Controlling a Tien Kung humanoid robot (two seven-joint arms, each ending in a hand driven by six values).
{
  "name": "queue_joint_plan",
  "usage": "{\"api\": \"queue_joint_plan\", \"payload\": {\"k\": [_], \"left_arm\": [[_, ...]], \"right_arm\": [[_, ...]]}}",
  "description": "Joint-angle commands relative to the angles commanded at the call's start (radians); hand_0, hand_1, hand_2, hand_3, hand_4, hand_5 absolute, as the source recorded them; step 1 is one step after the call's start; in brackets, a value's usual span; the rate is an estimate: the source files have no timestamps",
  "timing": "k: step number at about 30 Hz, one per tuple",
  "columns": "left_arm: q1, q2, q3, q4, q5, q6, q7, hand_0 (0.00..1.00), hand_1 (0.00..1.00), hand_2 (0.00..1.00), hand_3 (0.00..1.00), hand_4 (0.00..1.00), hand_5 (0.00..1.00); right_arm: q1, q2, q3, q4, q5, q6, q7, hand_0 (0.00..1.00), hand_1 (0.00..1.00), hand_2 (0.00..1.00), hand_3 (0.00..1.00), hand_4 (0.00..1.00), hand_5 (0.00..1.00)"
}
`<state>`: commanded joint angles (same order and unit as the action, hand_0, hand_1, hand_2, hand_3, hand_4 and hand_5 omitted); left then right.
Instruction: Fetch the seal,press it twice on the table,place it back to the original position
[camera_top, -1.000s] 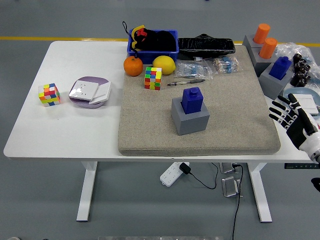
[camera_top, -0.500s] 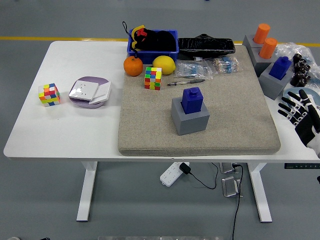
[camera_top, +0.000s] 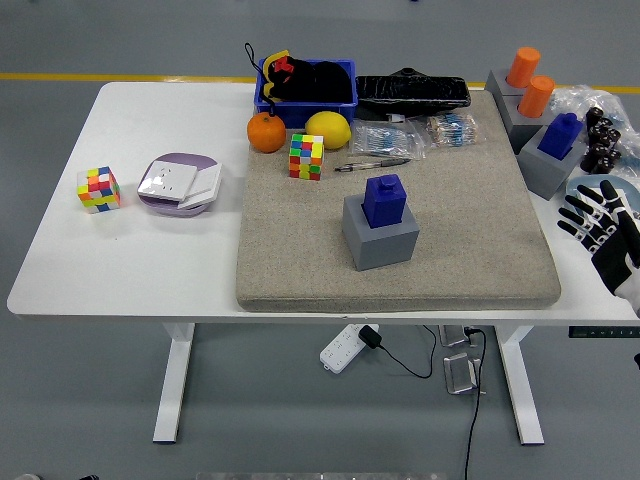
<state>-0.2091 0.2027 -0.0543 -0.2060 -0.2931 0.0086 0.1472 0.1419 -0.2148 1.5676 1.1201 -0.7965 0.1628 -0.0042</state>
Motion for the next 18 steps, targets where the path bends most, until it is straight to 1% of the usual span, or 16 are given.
{"api": "queue_joint_plan", "payload": {"k": [18], "left_arm": [[0.001, 0.003, 0.006, -0.001, 0.0, -0.001, 0.001, 0.811, 0.804, 0.775, 0.814, 0.689, 0.434]], "right_arm": [[-0.002, 0.005, -0.019, 0.009, 0.003, 0.001, -0.002, 0.812, 0.728, 0.722, 0.747, 0.998, 0.622]]}}
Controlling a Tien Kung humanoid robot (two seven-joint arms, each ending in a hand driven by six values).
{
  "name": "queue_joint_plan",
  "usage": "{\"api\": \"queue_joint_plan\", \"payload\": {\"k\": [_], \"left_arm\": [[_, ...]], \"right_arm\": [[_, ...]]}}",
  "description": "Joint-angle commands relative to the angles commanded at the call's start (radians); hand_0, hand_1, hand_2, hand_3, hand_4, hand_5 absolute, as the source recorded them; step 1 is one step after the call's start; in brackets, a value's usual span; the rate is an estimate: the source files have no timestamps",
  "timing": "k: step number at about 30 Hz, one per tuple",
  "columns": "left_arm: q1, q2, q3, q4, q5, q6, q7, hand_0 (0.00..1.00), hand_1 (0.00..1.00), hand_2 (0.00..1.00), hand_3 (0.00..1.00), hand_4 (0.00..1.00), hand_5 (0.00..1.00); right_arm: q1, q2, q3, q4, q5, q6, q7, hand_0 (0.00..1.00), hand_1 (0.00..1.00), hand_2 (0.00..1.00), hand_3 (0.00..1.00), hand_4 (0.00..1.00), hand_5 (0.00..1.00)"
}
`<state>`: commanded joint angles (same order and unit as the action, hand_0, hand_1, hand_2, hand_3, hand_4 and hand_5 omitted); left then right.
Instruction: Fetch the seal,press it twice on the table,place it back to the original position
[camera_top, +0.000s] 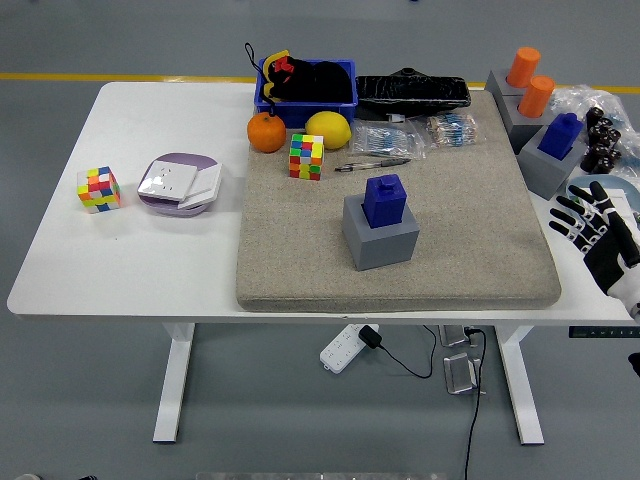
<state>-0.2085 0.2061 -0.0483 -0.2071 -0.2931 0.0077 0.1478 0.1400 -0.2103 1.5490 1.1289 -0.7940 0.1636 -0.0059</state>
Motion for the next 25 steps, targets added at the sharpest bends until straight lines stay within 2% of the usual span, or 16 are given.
{"api": "queue_joint_plan", "payload": {"k": [25], "left_arm": [[-0.001, -0.005, -0.009, 0.002, -0.001, -0.002, -0.002, 0.811, 0.804, 0.775, 0.814, 0.69, 0.432]], "right_arm": [[-0.004, 0.007, 0.005, 0.001, 0.004, 0.005, -0.002, 0.809, 0.725, 0.718, 0.744, 0.998, 0.619]]}}
